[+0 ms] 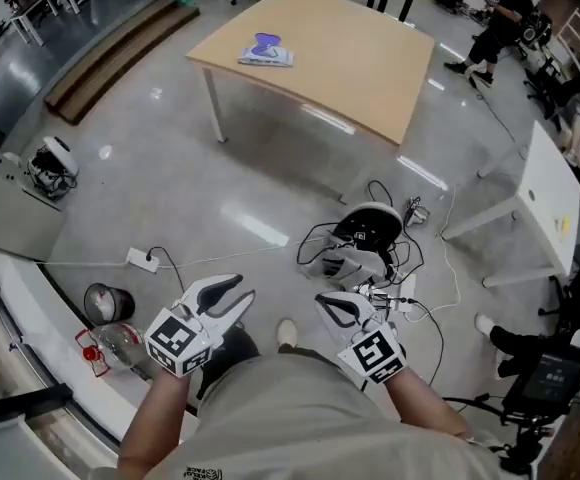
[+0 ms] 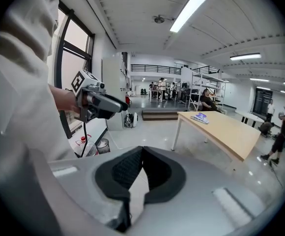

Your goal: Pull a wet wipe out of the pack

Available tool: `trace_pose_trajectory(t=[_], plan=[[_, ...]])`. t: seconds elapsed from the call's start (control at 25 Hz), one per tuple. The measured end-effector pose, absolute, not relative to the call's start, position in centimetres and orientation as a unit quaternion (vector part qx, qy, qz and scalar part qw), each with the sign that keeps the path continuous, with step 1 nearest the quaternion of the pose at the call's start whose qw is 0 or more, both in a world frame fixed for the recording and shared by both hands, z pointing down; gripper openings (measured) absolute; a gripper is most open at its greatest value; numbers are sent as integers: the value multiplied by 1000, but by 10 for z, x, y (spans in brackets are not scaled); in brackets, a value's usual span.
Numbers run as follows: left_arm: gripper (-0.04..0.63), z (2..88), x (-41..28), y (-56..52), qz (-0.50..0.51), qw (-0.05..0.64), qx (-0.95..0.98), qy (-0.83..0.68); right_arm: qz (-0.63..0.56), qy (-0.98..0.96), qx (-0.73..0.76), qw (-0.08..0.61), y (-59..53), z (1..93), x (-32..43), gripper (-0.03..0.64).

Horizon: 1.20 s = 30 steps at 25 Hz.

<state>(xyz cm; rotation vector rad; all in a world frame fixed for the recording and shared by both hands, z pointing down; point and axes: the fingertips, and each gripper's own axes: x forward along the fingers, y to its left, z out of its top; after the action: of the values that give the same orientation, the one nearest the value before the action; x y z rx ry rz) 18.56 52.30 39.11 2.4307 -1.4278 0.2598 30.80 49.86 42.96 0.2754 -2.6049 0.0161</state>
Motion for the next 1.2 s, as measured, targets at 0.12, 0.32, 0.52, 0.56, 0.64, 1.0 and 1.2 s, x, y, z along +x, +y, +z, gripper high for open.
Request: trace_pose_trajectory(t=[0.12,0.32,0.52,0.56,0.64,1.0,1.2], plan=[[133,392,181,521,93,154,836,-519,2,-961,88,263,490,435,315,3],[130,399,177,508,94,165,824,-534,16,-964,83,252,469,443,313,3],[130,396,184,498,94,160,822,-538,15,-967,66,245,463,443,304,2],[130,394,184,497,95,158,823,-537,14,-967,65,245,462,442,301,2],[130,390,180,492,95,155,827,-532,10,-967,66,246,458,439,292,2],[110,392,135,436,81,151,851,-496,1,-962,82,262,412,428,232,3],[6,382,80,390,70,143,863,-479,-6,-959,82,270,369,424,165,2]])
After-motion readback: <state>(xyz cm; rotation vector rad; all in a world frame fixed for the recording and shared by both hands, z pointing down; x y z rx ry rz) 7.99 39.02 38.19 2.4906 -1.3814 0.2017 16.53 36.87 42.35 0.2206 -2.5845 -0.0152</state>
